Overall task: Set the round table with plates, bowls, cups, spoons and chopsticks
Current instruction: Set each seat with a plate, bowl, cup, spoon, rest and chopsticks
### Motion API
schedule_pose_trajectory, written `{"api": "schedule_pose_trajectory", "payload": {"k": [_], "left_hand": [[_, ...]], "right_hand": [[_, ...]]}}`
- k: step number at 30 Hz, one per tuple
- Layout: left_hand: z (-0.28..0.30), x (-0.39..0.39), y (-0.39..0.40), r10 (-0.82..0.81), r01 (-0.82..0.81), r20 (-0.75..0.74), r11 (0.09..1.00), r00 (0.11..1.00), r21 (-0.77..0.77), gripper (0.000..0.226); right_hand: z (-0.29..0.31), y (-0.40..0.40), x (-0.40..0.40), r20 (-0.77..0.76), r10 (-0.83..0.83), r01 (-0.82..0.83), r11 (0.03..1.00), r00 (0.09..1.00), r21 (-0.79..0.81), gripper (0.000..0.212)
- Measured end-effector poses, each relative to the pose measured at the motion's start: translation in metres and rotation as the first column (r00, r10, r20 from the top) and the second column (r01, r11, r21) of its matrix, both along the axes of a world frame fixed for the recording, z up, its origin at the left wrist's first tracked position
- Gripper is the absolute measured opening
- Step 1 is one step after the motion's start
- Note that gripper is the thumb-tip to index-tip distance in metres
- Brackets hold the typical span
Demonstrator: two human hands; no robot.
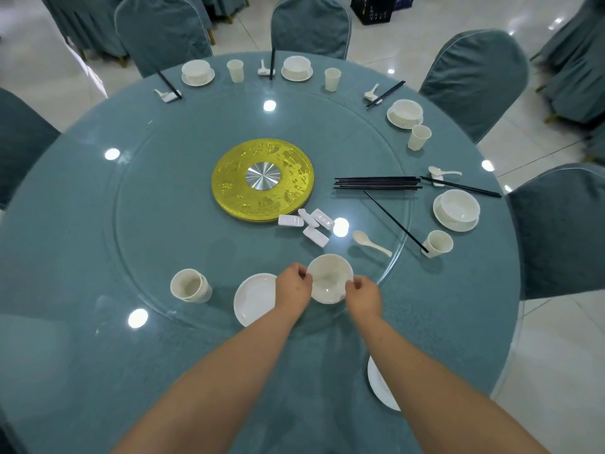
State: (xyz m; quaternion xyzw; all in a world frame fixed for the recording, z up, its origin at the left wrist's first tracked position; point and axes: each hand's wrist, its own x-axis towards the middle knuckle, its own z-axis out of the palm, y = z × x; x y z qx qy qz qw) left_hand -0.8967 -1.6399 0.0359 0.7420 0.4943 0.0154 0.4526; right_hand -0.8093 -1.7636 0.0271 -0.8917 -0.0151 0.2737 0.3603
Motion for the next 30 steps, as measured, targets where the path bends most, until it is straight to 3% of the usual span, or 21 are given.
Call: {"api": "schedule_pose_trajectory", "payload": {"k": [8, 13, 20, 30], "left_hand": [[0.017, 0.011, -0.025, -0.087, 0.088, 0.011, 0.996, 0.996, -0.031, 0.031], [0.019, 0.016, -0.064, -0.202, 0.205, 0.043, 0.975, 0.978, -0.089, 0.023], [-0.003, 0.013, -0.122, -0.237, 0.250, 0.079, 0.935, 0.968, -0.252, 0.018], [-0.038, -0.001, -0.180, -0.388, 0.355, -0.089, 0.898, 0.917, -0.260, 0.015]], "right_hand": [[0.016, -0.044, 0.013, -0.058, -0.167, 0.173, 0.977, 0.984, 0.127, 0.014], [0.013, -0.096, 0.010, -0.112, -0.246, 0.257, 0.962, 0.963, 0.096, 0.012], [-0.004, -0.173, -0.006, -0.142, -0.304, 0.303, 0.952, 0.942, -0.027, 0.021], [-0.034, -0.231, -0.034, -0.162, -0.304, 0.274, 0.944, 0.939, -0.182, 0.024]]}}
